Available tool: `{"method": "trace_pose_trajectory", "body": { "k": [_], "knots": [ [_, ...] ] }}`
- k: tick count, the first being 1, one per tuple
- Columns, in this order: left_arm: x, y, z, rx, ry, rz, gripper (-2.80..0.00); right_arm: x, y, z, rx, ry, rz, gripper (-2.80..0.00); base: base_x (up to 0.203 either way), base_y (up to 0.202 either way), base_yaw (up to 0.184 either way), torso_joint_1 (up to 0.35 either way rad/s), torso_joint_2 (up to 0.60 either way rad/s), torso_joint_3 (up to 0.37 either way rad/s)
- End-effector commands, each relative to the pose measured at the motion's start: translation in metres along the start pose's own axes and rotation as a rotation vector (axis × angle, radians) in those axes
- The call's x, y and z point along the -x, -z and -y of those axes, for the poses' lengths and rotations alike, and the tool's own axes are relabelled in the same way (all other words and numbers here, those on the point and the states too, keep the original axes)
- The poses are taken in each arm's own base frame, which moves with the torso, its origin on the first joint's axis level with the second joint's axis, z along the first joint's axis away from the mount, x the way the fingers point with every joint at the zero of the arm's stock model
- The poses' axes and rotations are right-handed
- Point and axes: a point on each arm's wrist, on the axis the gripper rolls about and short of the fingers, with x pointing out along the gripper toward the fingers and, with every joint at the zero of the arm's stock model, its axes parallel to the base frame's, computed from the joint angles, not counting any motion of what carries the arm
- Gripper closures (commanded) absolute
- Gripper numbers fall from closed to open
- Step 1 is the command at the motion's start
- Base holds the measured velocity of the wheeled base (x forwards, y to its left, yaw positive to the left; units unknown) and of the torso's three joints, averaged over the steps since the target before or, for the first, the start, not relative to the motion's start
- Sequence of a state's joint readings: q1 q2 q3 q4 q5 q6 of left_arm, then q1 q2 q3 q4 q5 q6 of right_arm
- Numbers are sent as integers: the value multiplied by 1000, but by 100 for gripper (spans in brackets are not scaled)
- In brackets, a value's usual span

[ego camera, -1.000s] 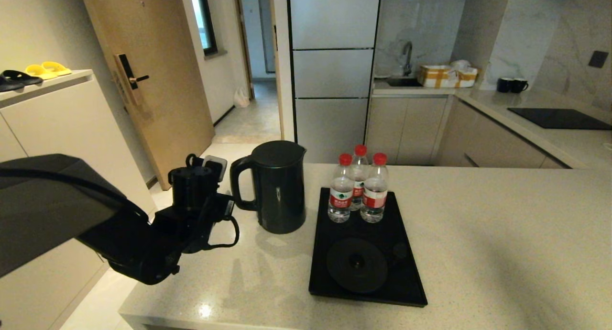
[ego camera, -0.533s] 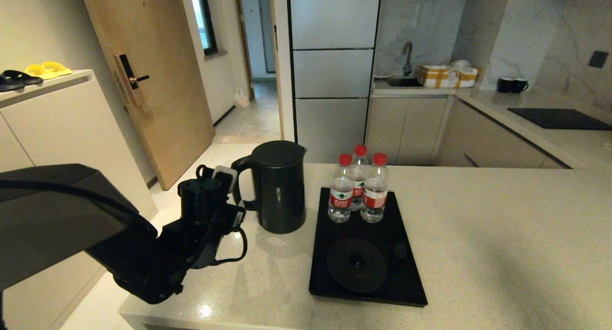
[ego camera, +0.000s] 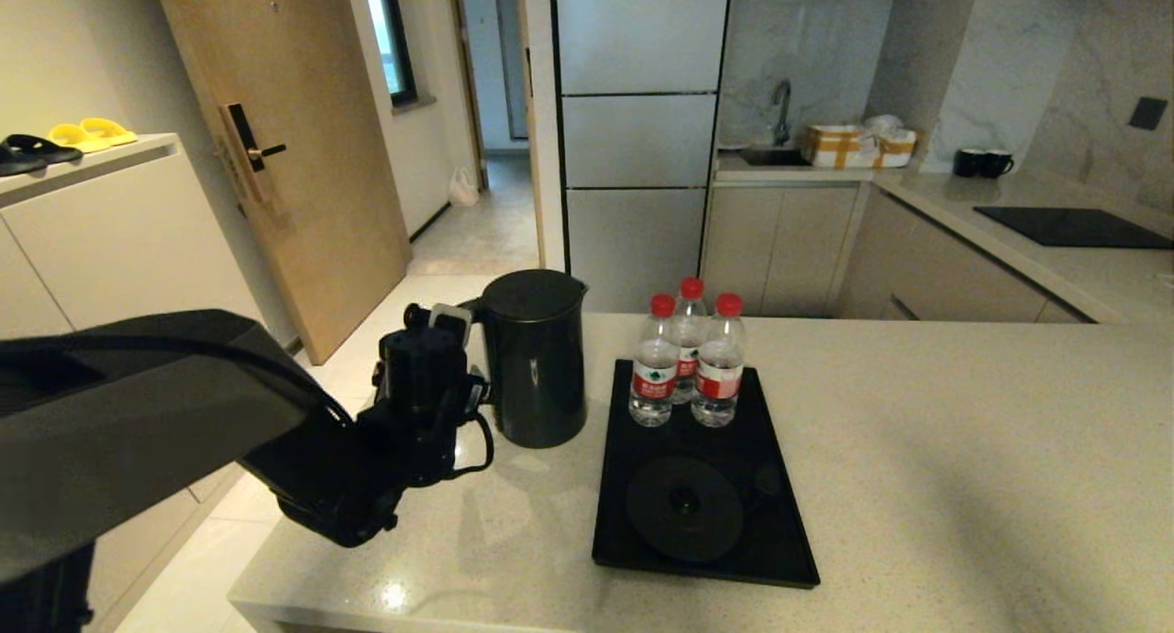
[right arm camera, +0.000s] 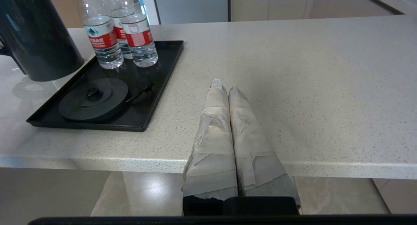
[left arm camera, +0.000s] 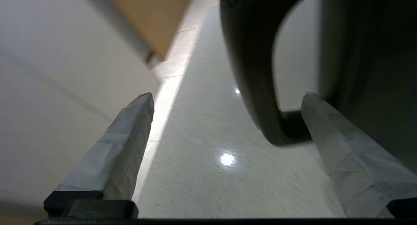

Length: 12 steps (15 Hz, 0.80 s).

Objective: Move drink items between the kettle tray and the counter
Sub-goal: Return the kettle to its original position

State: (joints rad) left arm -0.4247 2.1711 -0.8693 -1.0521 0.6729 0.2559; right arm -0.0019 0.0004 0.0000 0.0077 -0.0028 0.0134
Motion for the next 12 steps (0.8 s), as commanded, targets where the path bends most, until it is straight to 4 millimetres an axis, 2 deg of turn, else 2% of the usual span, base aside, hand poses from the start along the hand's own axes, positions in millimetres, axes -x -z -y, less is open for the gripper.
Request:
{"method": "trace_pose_trajectory", "body": {
  "k": [1, 5, 12],
  "knots": [
    [-12, 9, 10, -27, -31, -17, -280, 0, 0, 0, 0, 0, 0, 0, 0, 0, 0, 0, 0, 0],
    [-22, 13, 12, -26, -74, -30, -280, 0, 0, 0, 0, -1, 0, 0, 0, 0, 0, 0, 0, 0],
    [-61, 29, 26, 43, -129, 26, -280, 0, 0, 0, 0, 0, 0, 0, 0, 0, 0, 0, 0, 0]
  ]
}}
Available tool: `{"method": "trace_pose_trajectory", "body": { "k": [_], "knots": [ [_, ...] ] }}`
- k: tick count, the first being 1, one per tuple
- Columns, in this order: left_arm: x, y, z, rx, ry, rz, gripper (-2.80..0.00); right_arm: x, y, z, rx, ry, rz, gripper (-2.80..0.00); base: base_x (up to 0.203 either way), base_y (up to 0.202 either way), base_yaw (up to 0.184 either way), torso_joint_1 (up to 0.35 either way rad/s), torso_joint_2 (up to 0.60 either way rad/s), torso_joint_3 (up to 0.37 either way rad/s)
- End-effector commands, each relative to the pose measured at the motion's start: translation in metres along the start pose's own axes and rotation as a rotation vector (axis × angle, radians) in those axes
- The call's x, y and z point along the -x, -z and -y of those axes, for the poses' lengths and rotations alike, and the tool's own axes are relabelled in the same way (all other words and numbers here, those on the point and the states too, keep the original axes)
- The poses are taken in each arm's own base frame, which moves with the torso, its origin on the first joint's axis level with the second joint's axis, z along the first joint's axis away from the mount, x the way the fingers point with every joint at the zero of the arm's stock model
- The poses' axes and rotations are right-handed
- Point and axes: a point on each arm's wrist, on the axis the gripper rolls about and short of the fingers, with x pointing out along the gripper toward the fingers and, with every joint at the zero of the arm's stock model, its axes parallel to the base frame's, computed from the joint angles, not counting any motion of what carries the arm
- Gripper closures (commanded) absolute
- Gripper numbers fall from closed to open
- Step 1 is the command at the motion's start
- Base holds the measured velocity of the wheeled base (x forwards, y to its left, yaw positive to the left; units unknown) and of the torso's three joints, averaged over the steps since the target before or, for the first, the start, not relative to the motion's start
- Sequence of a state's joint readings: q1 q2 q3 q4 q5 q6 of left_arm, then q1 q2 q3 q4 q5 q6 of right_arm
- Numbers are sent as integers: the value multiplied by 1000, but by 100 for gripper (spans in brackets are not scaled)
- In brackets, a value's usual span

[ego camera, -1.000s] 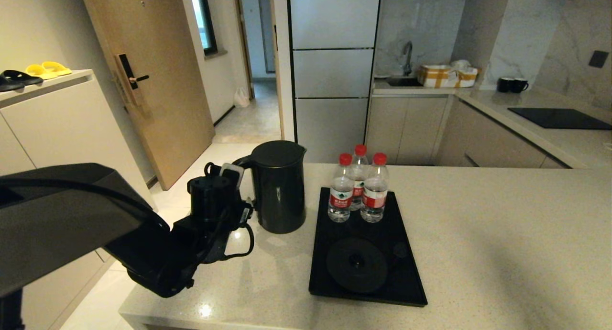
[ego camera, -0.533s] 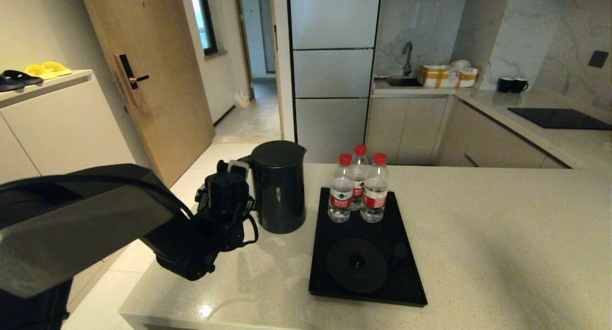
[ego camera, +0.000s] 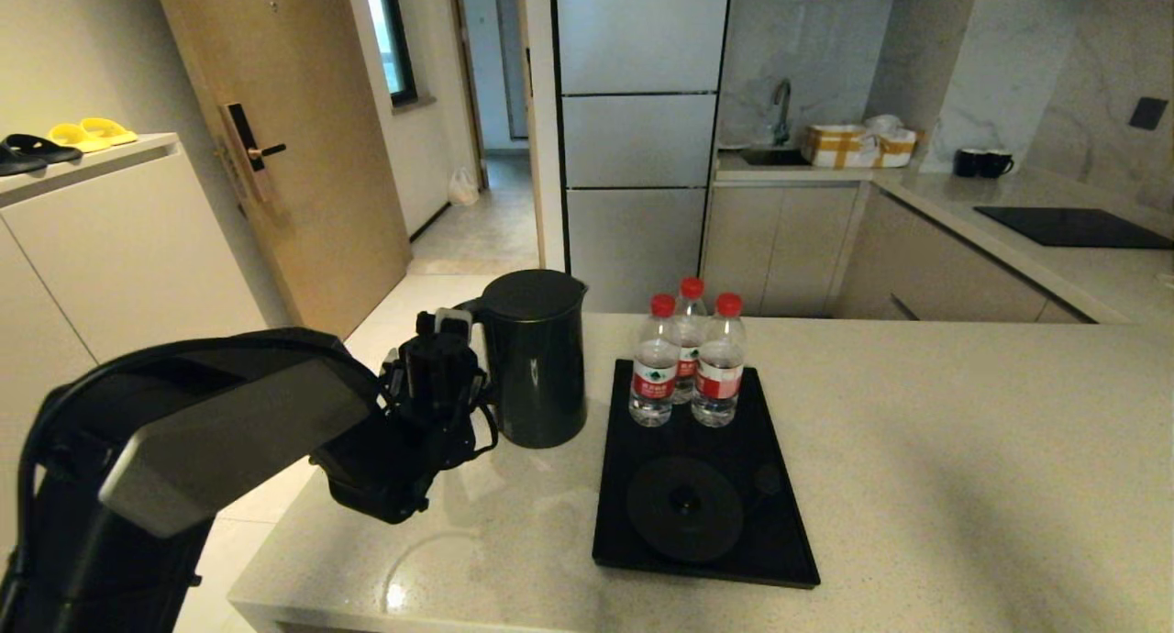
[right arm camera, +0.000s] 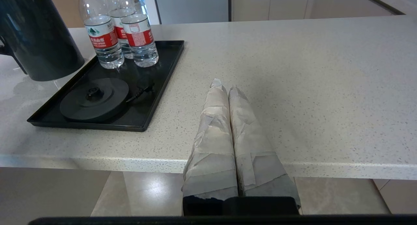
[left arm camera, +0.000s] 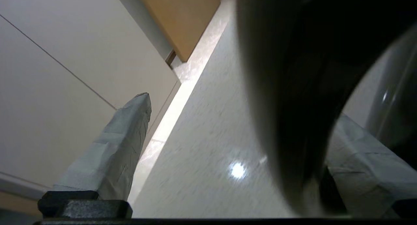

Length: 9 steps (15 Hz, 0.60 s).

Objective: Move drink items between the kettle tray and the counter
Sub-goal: Return the kettle to its original position

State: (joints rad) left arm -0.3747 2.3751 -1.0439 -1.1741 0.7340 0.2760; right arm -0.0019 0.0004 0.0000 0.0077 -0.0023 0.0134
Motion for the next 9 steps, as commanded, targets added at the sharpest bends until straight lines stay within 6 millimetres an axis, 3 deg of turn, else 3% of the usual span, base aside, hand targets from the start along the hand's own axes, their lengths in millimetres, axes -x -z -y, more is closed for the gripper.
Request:
{"method": "trace_pose_trajectory", "body": {
  "k": [1, 9],
  "knots": [
    [-10, 13, 9, 1, -10, 1, -280, 0, 0, 0, 0, -1, -1, 0, 0, 0, 0, 0, 0, 0],
    [-19, 13, 11, 37, -38, 30, -280, 0, 0, 0, 0, 0, 0, 0, 0, 0, 0, 0, 0, 0]
  ]
}}
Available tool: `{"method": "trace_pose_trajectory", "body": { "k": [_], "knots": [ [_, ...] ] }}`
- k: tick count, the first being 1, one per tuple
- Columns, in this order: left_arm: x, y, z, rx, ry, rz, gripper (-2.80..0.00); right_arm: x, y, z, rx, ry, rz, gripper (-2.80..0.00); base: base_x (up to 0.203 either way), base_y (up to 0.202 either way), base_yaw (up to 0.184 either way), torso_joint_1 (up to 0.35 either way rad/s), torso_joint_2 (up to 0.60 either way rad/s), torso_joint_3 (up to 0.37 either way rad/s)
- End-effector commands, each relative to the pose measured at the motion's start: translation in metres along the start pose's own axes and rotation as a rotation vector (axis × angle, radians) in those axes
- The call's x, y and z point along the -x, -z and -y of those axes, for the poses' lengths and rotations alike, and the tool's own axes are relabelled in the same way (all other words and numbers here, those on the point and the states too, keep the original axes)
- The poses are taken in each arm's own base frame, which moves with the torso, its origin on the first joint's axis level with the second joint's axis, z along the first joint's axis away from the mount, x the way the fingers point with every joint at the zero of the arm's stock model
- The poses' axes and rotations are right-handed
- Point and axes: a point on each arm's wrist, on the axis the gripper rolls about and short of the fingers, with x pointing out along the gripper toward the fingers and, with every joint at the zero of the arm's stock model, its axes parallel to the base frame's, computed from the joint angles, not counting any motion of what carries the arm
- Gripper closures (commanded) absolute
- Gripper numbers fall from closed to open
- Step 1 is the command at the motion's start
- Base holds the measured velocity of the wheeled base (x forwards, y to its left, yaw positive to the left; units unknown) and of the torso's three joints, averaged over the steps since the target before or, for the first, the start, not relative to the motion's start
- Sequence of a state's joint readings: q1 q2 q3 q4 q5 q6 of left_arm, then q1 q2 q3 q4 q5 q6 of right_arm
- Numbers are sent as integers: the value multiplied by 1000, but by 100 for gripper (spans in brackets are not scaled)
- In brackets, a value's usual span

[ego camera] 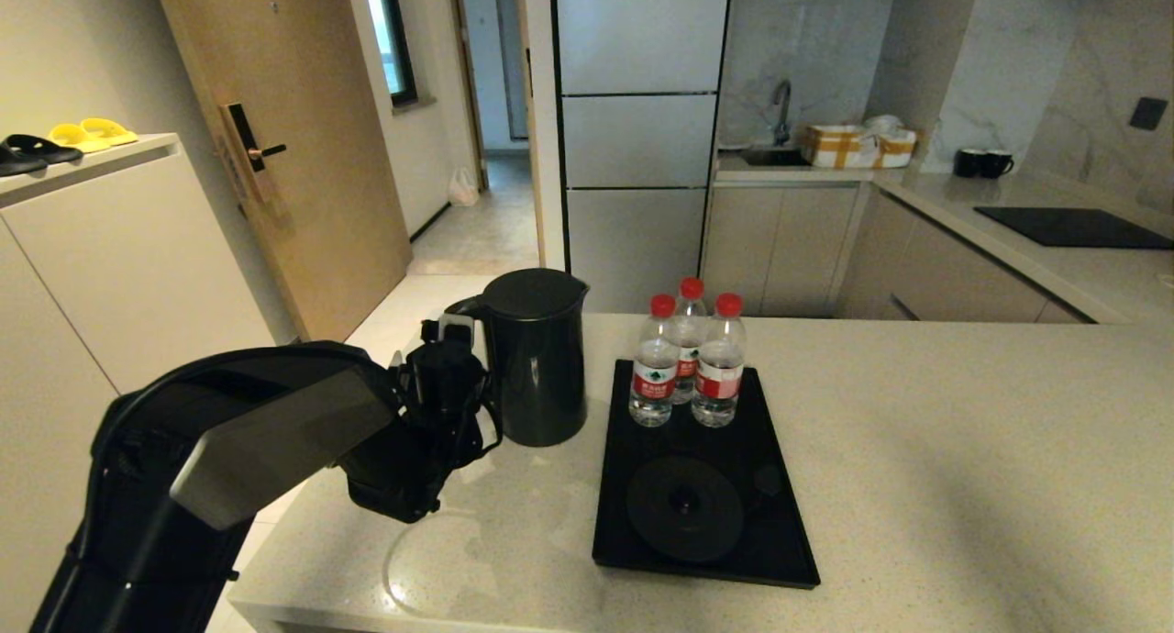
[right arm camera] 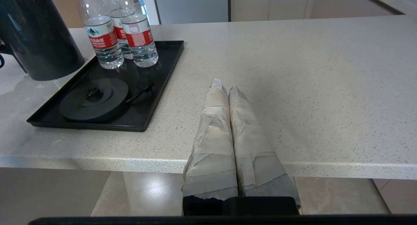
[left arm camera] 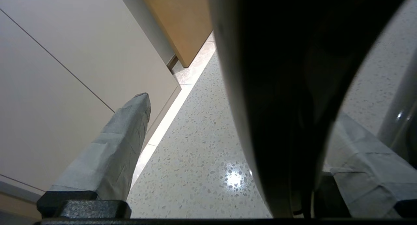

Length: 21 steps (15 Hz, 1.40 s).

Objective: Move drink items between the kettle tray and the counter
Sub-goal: Return the kettle to its original position

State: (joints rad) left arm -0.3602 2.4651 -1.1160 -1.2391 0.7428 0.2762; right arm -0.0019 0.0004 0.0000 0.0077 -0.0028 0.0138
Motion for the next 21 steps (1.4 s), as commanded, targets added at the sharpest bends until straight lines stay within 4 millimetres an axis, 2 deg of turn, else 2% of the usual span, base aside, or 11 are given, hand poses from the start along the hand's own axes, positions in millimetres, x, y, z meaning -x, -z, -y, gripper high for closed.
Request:
{"method": "trace_pose_trajectory", "body": {
  "k": [1, 3, 4, 12, 18, 21],
  "knots": [
    [-2, 1, 1, 7, -7, 5, -280, 0, 0, 0, 0, 1, 0, 0, 0, 0, 0, 0, 0, 0],
    [-4, 0, 3, 22, -9, 19, -280, 0, 0, 0, 0, 0, 0, 0, 0, 0, 0, 0, 0, 0],
    [-6, 0, 5, 27, -11, 26, 0, 0, 0, 0, 0, 1, 0, 0, 0, 0, 0, 0, 0, 0],
    [3, -12, 0, 80, 8, 57, 0, 0, 0, 0, 0, 1, 0, 0, 0, 0, 0, 0, 0, 0],
    [26, -31, -19, 134, 56, 64, 0, 0, 0, 0, 0, 1, -1, 0, 0, 0, 0, 0, 0, 0],
    [49, -28, -30, 174, 85, 31, 0, 0, 0, 0, 0, -2, 0, 0, 0, 0, 0, 0, 0, 0]
  ]
}}
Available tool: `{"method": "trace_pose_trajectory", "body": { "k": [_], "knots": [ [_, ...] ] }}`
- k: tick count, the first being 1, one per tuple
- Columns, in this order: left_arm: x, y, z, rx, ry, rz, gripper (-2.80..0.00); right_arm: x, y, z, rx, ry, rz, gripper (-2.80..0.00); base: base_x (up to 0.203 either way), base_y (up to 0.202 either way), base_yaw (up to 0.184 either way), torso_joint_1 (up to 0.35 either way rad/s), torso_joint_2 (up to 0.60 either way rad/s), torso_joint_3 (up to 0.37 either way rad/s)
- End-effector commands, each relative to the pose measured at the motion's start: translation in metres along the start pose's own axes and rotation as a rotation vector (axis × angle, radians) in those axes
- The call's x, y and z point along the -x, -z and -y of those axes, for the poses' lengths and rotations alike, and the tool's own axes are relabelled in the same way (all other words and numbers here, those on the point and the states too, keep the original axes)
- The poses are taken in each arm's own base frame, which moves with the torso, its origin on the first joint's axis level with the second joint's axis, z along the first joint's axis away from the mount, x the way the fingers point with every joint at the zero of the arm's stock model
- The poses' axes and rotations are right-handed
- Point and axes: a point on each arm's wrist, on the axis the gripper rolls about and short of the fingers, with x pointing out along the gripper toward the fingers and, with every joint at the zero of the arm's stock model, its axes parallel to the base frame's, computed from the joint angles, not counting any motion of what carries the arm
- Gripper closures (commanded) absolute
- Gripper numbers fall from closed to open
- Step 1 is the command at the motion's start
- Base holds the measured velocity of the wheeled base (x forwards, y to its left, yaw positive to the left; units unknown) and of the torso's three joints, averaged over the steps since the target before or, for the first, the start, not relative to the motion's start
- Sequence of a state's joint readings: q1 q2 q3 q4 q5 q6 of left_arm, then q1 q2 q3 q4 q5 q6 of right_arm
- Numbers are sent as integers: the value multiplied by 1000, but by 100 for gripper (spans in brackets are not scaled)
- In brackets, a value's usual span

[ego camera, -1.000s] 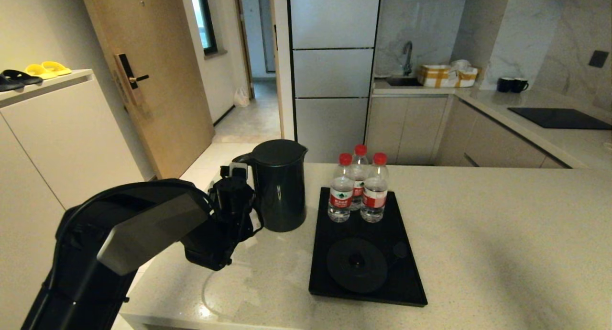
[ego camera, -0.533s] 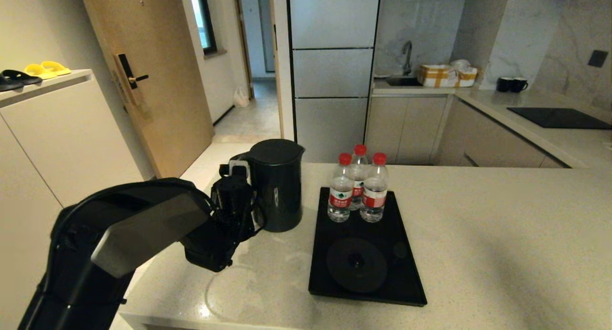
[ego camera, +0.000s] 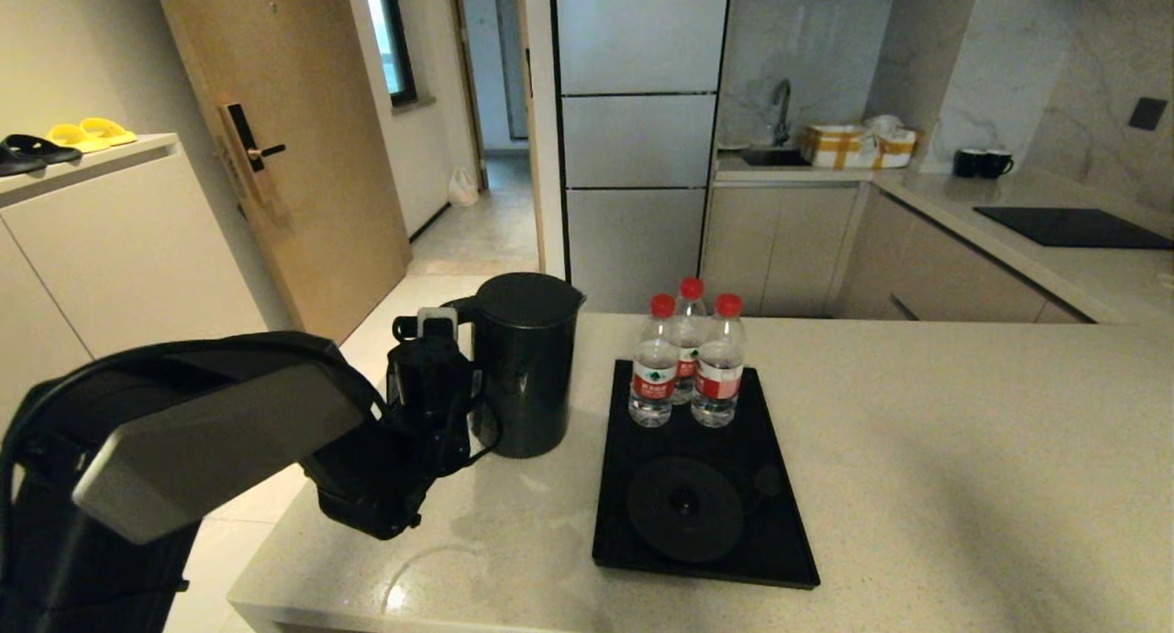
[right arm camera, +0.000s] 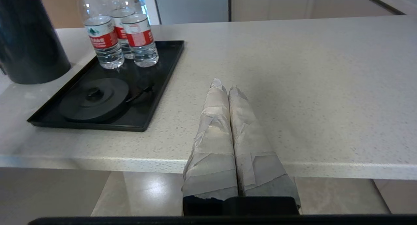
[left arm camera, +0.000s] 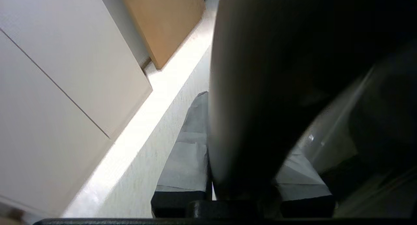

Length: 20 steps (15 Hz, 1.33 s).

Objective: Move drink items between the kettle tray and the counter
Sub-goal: Return the kettle to its original position

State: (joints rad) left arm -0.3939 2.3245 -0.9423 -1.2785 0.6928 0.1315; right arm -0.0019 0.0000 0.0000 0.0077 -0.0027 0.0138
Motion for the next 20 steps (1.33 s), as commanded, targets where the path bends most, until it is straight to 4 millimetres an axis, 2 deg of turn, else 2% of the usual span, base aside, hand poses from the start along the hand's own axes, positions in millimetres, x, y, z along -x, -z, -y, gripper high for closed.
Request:
{"method": "trace_pose_trajectory", "body": {
  "k": [1, 4, 11, 13, 15, 17, 20],
  "knots": [
    [20, -14, -12, 57, 9, 7, 0, 0, 0, 0, 0, 0, -2, 0, 0, 0, 0, 0, 0, 0],
    [26, -22, -17, 100, 16, 20, 0, 0, 0, 0, 0, 1, 0, 0, 0, 0, 0, 0, 0, 0],
    [44, -66, -35, 170, 18, 91, 0, 0, 0, 0, 0, 0, 0, 0, 0, 0, 0, 0, 0, 0],
    [60, -79, -35, 183, 49, 111, 0, 0, 0, 0, 0, 0, 0, 0, 0, 0, 0, 0, 0, 0],
    [91, -84, -22, 178, 140, 113, 0, 0, 0, 0, 0, 0, -1, 0, 0, 0, 0, 0, 0, 0],
    [116, -81, -9, 165, 224, 101, 0, 0, 0, 0, 0, 2, 0, 0, 0, 0, 0, 0, 0, 0],
    [140, -74, 9, 158, 314, 77, 0, 0, 0, 0, 0, -1, 0, 0, 0, 0, 0, 0, 0, 0]
  ]
}}
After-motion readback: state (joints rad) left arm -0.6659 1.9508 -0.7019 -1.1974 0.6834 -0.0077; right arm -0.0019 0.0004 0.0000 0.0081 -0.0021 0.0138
